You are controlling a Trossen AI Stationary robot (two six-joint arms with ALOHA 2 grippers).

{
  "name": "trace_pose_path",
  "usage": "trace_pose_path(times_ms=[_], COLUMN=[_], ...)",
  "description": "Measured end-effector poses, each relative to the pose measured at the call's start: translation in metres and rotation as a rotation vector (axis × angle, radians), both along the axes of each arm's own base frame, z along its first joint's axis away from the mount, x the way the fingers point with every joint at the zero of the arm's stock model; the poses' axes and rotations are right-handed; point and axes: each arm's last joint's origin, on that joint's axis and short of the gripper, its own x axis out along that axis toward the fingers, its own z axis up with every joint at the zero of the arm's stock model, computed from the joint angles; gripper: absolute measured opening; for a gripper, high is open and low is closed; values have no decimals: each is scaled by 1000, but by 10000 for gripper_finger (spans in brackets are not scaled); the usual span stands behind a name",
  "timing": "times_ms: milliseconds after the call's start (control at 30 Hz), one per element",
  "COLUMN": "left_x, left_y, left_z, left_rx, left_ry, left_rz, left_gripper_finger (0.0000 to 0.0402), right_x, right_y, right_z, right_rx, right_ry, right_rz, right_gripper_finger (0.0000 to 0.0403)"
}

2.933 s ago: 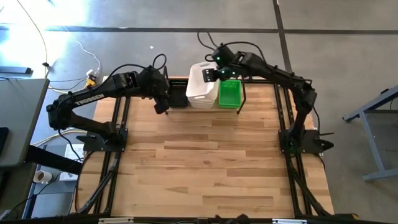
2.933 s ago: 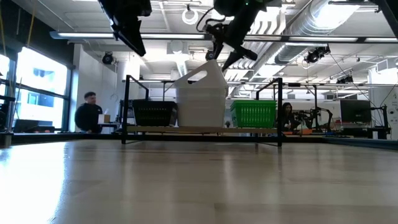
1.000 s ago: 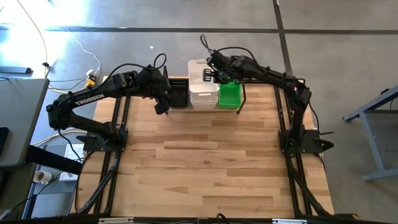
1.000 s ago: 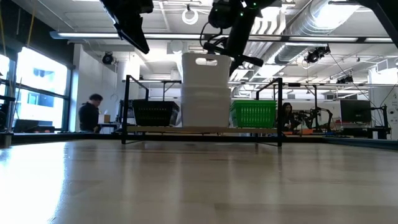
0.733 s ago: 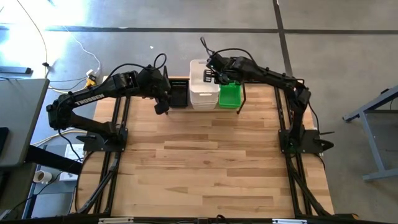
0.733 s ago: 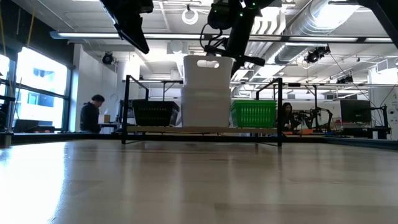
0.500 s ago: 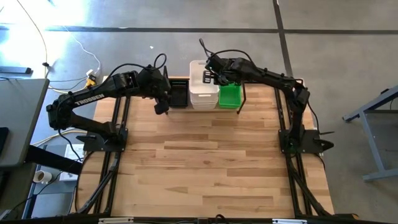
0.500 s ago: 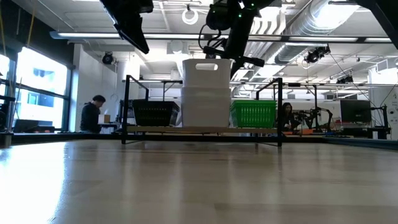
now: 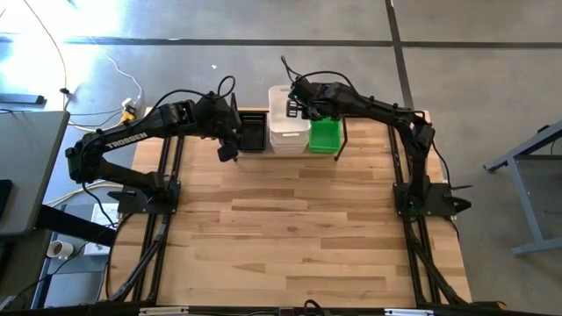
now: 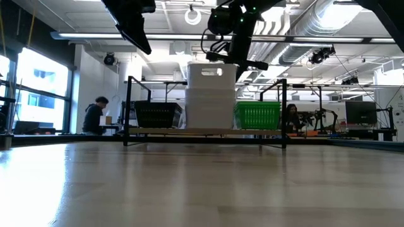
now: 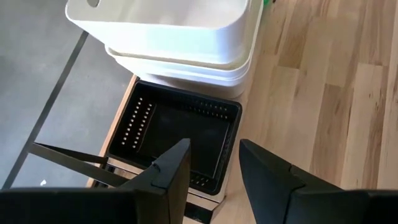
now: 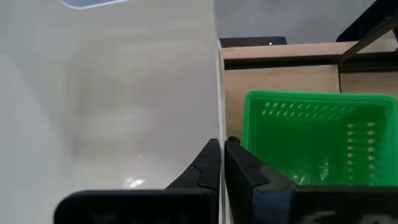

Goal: Stack baskets on shelf by color
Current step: Stack the white bin on top of the other white bins on the shelf, then return to Home Position

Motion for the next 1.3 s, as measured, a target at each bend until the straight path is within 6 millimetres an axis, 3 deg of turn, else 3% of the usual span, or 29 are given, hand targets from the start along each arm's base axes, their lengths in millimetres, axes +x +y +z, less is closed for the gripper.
trace_pose_path(times_ms=[500, 800, 1033, 1300], left_x=[0, -2, -28, -67], left_y=[0, -1, -18, -42], left_z=[0, 2, 12, -14], left_rx=[0, 3, -22, -40], left_ry=[0, -11, -150, -399], left_rz=[0, 2, 35, 99], left_gripper_finger=[129, 129, 129, 129], right_x=[0, -6, -9, -5], right_y=[0, 8, 33, 60], right_z=[0, 15, 33, 35], right_rx=[-14, -28, -93, -122], right_ry=[15, 35, 101, 177], right_rz=[16, 168, 388, 501], right_gripper_finger=[96, 103, 103, 103])
